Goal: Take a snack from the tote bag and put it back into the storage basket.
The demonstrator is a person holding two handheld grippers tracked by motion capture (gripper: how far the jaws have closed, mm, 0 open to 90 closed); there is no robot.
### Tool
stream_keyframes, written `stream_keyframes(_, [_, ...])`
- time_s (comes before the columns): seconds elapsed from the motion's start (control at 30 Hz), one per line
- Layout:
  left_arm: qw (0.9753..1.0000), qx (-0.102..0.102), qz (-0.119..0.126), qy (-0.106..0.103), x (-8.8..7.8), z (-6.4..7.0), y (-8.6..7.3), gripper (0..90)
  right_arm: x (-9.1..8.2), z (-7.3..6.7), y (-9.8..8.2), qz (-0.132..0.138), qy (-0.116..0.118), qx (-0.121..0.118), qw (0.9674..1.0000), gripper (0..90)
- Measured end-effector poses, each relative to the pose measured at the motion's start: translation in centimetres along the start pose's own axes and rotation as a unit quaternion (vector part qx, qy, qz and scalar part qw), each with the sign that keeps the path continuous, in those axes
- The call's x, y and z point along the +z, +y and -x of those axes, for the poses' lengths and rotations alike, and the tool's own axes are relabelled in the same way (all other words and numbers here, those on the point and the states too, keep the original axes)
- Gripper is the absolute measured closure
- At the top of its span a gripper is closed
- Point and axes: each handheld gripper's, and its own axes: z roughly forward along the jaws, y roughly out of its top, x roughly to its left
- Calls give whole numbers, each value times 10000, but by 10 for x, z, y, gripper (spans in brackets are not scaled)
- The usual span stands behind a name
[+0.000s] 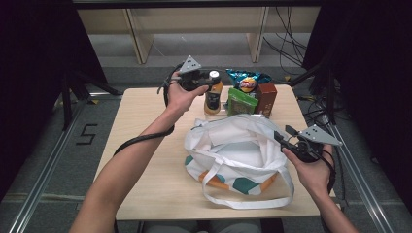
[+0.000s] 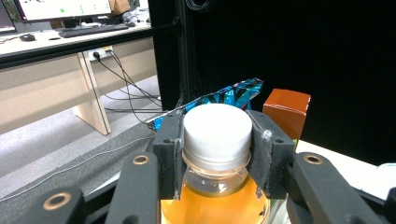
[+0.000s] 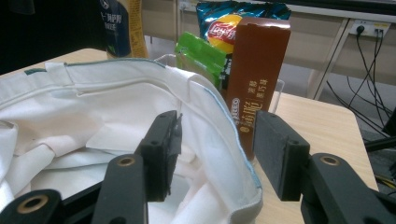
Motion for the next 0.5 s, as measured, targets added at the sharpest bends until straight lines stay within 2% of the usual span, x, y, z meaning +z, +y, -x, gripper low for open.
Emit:
stream_keyframes(0.1, [10000,-15,-23,11,2,-1,-1,587,-1,0,0,-65,40,37,10000,512])
stream_keyframes(0.3, [10000,18,-73,11,6,-2,-4,587,0,-1,-1,-26,8,69,10000,512])
stream_keyframes(0.5, [9999,-29,-97,21,10,-2,-6,587,-1,0,0,-12,15,19,10000,512])
